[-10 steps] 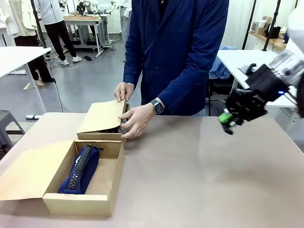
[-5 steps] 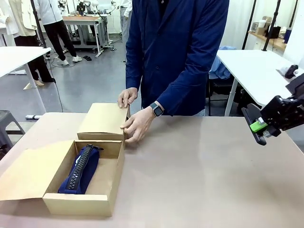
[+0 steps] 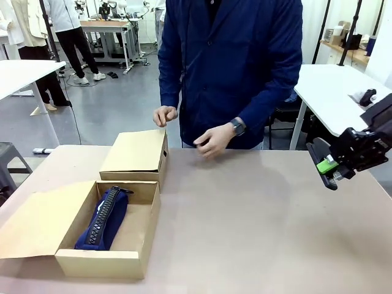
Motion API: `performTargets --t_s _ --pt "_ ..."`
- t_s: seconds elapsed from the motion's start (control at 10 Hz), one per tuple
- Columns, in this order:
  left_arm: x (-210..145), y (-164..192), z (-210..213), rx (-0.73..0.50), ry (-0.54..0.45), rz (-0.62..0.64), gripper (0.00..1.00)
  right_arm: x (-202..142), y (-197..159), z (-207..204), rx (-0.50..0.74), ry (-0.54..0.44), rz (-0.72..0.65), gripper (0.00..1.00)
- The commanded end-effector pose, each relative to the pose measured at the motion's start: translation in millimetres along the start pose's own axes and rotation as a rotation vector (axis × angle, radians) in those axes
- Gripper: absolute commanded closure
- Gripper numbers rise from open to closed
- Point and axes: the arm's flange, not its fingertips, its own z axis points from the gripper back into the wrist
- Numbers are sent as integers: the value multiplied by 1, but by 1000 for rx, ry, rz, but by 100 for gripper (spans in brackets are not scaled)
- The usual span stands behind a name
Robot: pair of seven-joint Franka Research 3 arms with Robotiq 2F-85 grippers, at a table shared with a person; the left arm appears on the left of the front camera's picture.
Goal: Place items inside the box.
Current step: Pick up a Pencil pouch or Stapler and place it inside the Mailer Box closest to the robot.
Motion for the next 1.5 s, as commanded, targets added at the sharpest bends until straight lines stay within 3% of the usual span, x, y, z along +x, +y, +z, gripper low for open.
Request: performTargets --t_s 0.0,0.2,0.3,0.5,0.7,0.9,1.0,1.1,1.2,1.4 --pt "-1 -1 0 -15 3 -21 0 19 25 -13 3 -3 3 64" --pt "-1 -1 0 -15 3 -21 0 36 70 -37 7 31 -52 64" --pt "-1 -1 0 -15 3 -21 0 49 97 -58 -13 94 -18 64" --pt "-1 -1 0 -15 3 -21 0 73 158 -110 -33 139 -28 64" --pt "-1 -1 0 -15 3 -21 0 78 229 -176 -45 152 48 64" --pt "-1 -1 0 -15 3 -21 0 64 282 -249 -78 355 245 64" --pt "-1 -1 0 -15 3 -21 0 58 289 -266 -107 420 295 64" --pt "-1 -1 0 -15 3 -21 0 64 282 -259 -111 412 302 64" --pt "-1 -1 0 -15 3 -21 0 40 283 -262 -49 361 234 64" --pt "-1 -1 0 -15 3 -21 0 40 283 -262 -49 361 234 64"
